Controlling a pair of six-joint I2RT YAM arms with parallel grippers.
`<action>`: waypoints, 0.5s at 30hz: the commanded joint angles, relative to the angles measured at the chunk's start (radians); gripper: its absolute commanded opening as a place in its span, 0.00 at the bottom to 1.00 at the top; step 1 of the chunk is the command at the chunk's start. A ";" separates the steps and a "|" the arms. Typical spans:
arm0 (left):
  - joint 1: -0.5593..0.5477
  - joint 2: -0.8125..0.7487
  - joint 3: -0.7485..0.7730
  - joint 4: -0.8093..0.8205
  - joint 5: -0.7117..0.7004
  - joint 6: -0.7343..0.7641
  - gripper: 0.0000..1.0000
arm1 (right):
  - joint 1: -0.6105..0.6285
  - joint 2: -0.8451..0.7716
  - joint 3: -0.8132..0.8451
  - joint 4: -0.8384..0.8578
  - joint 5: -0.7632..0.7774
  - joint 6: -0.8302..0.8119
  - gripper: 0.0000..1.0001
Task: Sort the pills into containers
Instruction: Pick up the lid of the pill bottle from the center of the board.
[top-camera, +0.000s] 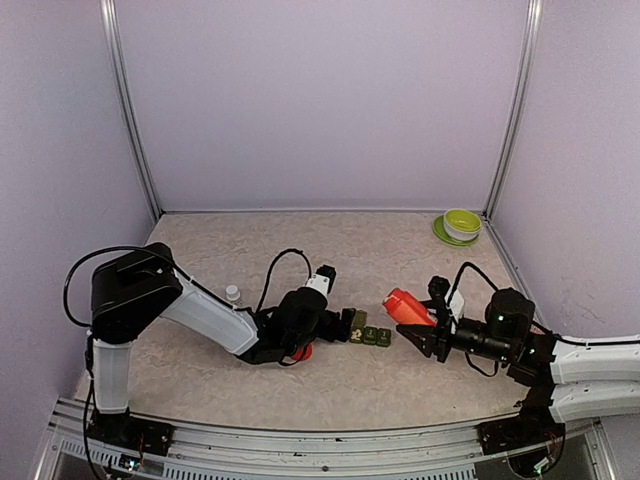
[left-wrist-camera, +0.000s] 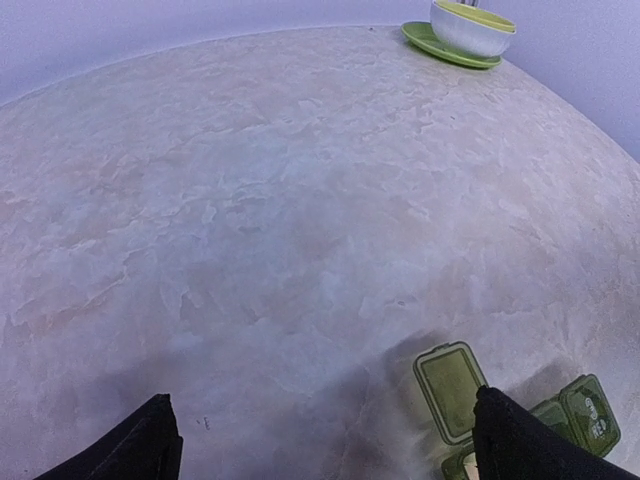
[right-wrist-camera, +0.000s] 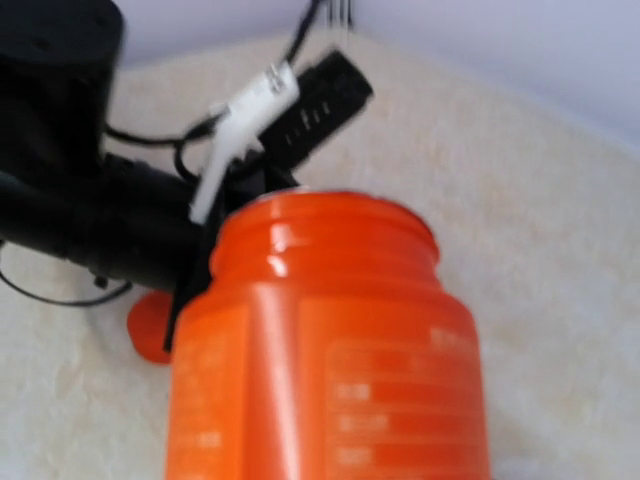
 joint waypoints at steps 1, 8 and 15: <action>0.006 -0.065 0.031 -0.083 0.021 -0.012 0.99 | 0.006 -0.120 -0.062 0.175 -0.031 -0.034 0.21; 0.003 -0.181 0.030 -0.263 0.044 -0.054 0.99 | 0.005 -0.385 -0.180 0.354 -0.082 -0.073 0.26; -0.002 -0.334 -0.056 -0.432 0.068 -0.072 0.99 | 0.006 -0.496 -0.192 0.394 -0.071 -0.075 0.23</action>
